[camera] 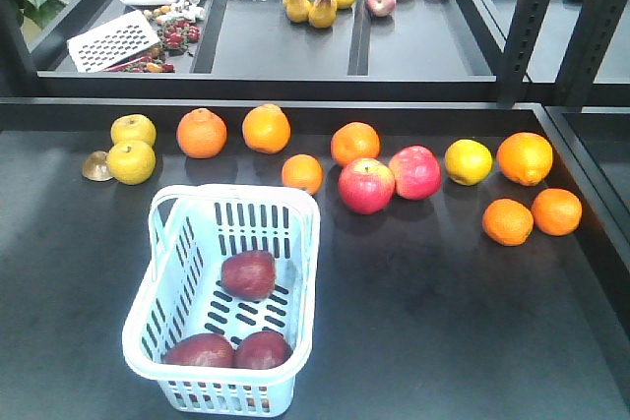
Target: Pick three apples into basket with both arms
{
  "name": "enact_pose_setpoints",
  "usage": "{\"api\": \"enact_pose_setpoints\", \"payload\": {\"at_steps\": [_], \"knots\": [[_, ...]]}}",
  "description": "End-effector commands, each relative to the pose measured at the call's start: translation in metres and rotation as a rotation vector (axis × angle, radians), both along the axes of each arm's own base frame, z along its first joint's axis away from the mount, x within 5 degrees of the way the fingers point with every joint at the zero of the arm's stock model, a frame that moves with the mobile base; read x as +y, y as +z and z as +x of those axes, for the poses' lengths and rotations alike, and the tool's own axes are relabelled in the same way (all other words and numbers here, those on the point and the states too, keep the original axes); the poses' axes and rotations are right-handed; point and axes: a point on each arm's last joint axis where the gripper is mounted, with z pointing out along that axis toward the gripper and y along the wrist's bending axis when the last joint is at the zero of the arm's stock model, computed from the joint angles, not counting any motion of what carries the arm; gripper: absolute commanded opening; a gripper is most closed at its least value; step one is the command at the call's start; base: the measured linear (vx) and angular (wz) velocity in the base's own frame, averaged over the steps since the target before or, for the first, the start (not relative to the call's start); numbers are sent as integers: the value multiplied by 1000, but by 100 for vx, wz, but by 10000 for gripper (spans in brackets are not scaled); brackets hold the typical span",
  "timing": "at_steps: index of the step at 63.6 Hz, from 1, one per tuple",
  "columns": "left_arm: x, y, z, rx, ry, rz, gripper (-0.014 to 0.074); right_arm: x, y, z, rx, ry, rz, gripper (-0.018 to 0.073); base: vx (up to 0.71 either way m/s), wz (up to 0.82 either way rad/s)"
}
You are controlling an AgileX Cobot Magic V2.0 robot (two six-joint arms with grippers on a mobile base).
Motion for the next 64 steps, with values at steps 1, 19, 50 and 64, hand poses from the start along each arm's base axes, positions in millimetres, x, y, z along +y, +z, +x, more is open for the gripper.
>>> {"api": "enact_pose_setpoints", "payload": {"at_steps": [1,19,50,64], "knots": [[0,11,-1,-68,-6,-19,-5,-2,13,3,-102,-4,-9,-14,0,0],[0,11,-1,-69,-6,-19,-7,-3,10,0,-57,-10,-17,-9,0,0],[0,11,-1,-69,-6,-19,-7,-3,9,-1,-38,-12,-19,-9,0,0],[7,12,-11,-97,-1,-21,-6,-3,9,-1,-38,-12,-19,-9,0,0]]}}
